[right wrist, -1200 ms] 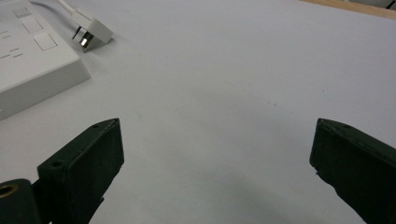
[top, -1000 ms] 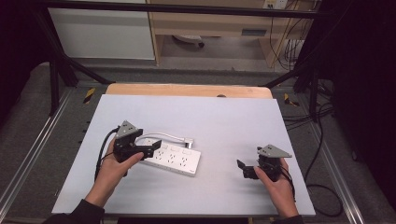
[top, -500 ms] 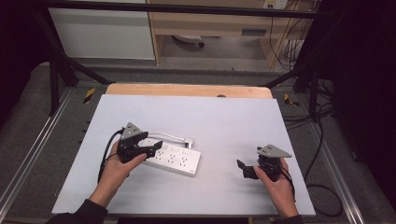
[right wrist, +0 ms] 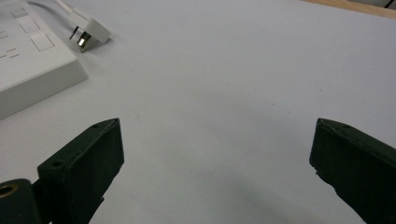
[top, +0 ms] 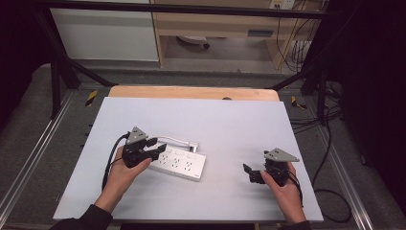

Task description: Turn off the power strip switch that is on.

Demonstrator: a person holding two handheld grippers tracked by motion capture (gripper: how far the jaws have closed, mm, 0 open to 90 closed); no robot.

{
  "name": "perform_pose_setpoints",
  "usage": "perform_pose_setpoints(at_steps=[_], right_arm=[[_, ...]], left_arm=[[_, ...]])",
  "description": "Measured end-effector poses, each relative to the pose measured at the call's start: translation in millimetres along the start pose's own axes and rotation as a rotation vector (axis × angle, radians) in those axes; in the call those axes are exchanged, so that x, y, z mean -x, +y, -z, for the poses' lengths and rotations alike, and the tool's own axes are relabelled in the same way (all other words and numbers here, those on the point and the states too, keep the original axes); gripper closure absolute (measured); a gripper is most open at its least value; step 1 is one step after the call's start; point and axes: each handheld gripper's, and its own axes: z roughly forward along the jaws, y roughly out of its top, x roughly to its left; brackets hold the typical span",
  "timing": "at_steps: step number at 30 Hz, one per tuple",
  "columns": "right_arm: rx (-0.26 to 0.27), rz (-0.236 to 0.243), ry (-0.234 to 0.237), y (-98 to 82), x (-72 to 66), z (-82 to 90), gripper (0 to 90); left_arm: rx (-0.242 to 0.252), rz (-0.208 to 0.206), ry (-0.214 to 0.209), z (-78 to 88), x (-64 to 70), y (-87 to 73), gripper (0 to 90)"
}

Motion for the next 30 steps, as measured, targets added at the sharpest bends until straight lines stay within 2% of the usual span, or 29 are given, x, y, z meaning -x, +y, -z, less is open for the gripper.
perform_pose_setpoints(at_steps=[11,17,21,26,28,30], right_arm=[[0.0,0.002,-0.006,-0.7,0.5,0.2,3.5],[-0.001,-0.007,-0.016,-3.3,1.5,3.4,3.4],[0.0,-0.01,-0.02,-3.7,1.5,3.9,3.4],[-0.003,-0.007,-0.016,-3.4,1.1,2.3,3.4],[-0.002,-0.006,-0.016,-3.4,1.0,2.6,3.4],[0.0,-0.007,-0.017,-3.5,1.5,3.3,3.4]], left_arm=[[0.019,0.016,-0.036,0.6,-3.9,-2.8,77.3],[0.017,0.013,-0.053,-2.8,-4.9,-2.3,85.4],[0.002,0.015,-0.061,-5.7,-4.5,-3.1,89.3],[-0.013,0.014,-0.067,-10.6,-4.3,-2.3,89.9],[-0.019,0.034,-0.071,-13.2,-4.2,-1.6,90.0],[-0.025,0.037,-0.073,-16.3,-4.4,-0.6,90.0]])
